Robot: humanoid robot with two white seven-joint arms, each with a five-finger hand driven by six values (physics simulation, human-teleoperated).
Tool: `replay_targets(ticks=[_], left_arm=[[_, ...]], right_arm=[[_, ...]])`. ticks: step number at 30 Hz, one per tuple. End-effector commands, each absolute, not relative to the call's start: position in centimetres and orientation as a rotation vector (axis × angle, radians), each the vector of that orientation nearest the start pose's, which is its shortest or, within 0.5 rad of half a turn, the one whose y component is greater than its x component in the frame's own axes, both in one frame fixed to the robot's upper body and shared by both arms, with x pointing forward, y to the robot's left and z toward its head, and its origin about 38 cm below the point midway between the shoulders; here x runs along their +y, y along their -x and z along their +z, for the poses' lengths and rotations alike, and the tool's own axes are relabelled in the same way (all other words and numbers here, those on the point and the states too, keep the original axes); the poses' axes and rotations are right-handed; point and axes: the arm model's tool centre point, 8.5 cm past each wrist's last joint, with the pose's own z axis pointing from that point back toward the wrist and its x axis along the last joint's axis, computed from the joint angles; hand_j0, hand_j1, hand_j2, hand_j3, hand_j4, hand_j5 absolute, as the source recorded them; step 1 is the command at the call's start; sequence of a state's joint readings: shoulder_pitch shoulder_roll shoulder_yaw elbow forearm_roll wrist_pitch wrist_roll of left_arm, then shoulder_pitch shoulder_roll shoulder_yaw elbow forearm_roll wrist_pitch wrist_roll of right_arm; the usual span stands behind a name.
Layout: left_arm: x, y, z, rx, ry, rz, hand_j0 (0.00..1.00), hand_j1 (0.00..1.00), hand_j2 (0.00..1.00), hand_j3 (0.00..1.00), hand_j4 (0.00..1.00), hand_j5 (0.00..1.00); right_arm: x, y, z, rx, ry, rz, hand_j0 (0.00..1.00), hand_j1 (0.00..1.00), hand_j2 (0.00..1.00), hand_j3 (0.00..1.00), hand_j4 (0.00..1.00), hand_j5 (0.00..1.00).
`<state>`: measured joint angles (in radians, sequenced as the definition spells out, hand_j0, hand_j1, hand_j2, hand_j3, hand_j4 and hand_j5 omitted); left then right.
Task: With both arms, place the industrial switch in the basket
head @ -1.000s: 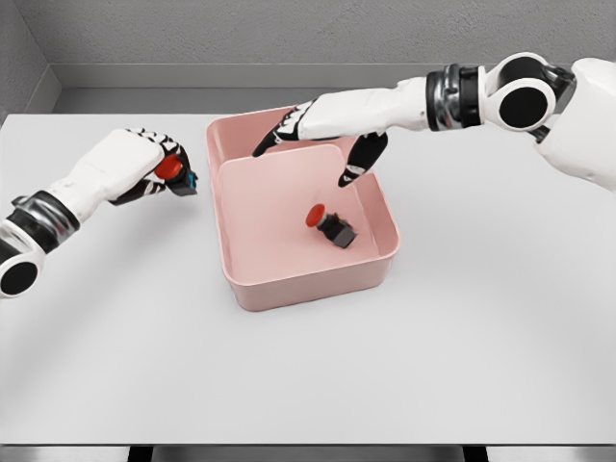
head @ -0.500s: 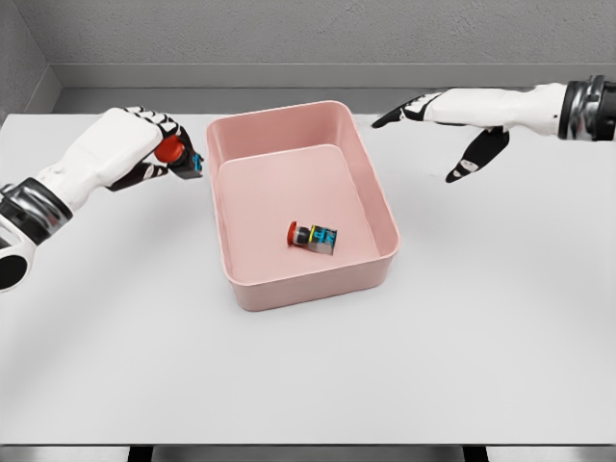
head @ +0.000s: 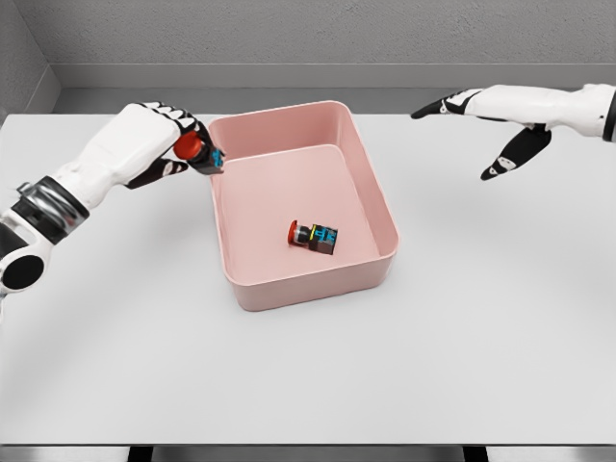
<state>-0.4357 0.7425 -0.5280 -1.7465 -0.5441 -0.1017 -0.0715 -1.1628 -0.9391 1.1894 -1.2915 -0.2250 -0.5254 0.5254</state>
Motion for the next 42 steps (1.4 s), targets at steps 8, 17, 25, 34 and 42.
replay_targets(ticks=[8,17,25,34,42], left_arm=[[22.4,-41.4,21.9,-1.789,-0.711,-1.530,0.49,0.49,0.49,0.49,0.49,0.49],[20.0,-41.9,19.4,-1.771,-0.648,-1.537,0.49,0.49,0.49,0.49,0.49,0.49],[18.7,-42.2,18.4,-1.764,-0.635,-1.542,0.49,0.49,0.49,0.49,0.49,0.49],[18.6,-42.9,16.5,-1.707,-0.630,-1.557,0.49,0.49,0.49,0.49,0.49,0.49],[17.8,-43.2,17.3,-1.743,-0.629,-1.539,0.75,0.75,0.75,0.75,0.75,0.75]], right_arm=[[-31.7,-47.4,29.1,-1.454,0.147,1.841,1.00,1.00,1.00,1.00,1.00,1.00],[-31.7,-47.4,29.1,-1.454,0.145,1.841,1.00,1.00,1.00,1.00,1.00,1.00],[-31.8,-47.3,29.0,-1.452,0.145,1.840,1.00,1.00,1.00,1.00,1.00,1.00],[-32.6,-47.2,29.1,-1.440,0.159,1.834,1.00,1.00,1.00,1.00,1.00,1.00],[-32.6,-47.0,28.3,-1.430,0.145,1.831,1.00,1.00,1.00,1.00,1.00,1.00]])
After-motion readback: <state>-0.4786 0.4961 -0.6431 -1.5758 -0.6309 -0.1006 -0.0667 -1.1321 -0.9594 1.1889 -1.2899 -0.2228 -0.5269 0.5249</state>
